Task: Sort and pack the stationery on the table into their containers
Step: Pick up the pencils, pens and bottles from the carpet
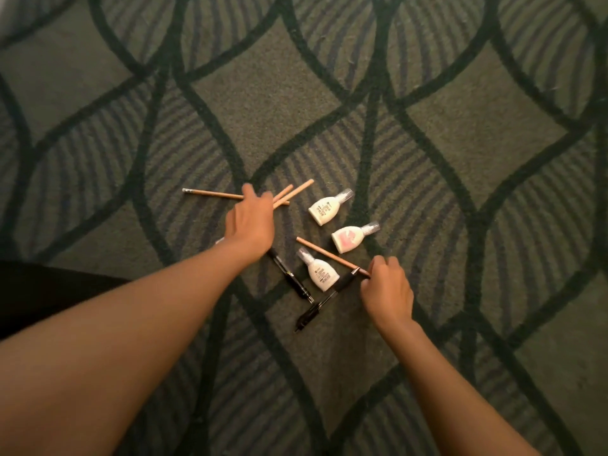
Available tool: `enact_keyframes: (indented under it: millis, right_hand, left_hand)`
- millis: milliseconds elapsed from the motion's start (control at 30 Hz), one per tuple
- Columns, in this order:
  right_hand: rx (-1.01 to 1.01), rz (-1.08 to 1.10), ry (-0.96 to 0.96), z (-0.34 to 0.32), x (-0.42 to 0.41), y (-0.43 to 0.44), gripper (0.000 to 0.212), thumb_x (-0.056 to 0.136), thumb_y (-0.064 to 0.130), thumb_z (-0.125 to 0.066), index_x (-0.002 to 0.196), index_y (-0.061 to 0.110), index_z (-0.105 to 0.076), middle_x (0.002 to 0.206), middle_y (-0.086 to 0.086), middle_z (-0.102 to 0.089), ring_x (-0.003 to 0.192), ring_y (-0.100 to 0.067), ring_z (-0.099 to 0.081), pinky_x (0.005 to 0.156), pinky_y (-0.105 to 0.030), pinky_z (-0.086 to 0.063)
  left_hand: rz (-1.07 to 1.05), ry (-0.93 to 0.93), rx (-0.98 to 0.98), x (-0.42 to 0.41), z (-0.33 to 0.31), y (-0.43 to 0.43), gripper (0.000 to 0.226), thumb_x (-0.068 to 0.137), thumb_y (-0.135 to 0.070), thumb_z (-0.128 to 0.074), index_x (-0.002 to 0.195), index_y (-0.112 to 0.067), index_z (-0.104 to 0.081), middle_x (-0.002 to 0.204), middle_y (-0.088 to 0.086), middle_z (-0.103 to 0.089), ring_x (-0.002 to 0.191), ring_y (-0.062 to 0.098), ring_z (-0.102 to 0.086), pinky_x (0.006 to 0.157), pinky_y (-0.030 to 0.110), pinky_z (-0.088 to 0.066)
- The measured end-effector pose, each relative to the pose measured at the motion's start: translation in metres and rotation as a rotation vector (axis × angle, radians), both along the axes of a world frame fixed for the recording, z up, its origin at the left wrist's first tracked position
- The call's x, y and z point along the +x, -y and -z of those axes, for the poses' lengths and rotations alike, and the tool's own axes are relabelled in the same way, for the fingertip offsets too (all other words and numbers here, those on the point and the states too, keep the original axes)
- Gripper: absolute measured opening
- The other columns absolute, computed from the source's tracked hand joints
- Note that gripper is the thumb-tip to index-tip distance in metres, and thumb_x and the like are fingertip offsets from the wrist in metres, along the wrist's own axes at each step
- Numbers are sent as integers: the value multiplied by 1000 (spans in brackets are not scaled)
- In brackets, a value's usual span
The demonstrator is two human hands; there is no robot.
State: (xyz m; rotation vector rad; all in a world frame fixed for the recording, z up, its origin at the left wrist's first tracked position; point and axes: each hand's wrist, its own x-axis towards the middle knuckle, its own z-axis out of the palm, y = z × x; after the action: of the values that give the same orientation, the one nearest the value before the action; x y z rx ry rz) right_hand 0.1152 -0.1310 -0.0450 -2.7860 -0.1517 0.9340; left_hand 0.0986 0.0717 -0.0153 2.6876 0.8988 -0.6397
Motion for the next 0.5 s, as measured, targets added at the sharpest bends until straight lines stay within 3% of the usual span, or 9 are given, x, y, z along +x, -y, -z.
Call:
enact_keyframes:
  millis: [167,300,400,500]
  right_hand:
    - [52,-21,-12,3,-2,0,17,91,15,-55,106,8,-53,115,-8,-44,92,-20,-53,75,-31,-49]
    - [165,9,-29,3,-1,-1,13,89,13,-55,100,7,-51,104,-10,-50,86,-23,-54,70,-34,-47]
    - [253,86,-22,3,-5,-4,7,87,10,-56,89,8,-50,93,-8,-54,80,-22,-54,70,-38,-49]
    - [373,217,-1,3,-4,-8,8,85,9,-60,84,11,-52,83,-3,-56,73,-15,-55,65,-31,-48]
  left_hand:
    - [181,-70,87,15,13,-3,29,93,1,-42,121,-7,-43,126,15,-35,101,36,-56,72,37,-37]
    - [165,-103,87,13,24,-2,29,93,0,-43,121,-5,-43,125,16,-38,105,36,-54,76,38,-39]
    - [200,-107,120,10,26,-3,28,94,0,-43,121,-5,-45,124,15,-42,108,34,-51,79,38,-41]
    - [283,-62,163,9,26,-2,26,96,-5,-40,121,-7,-43,123,14,-46,112,30,-45,79,35,-41]
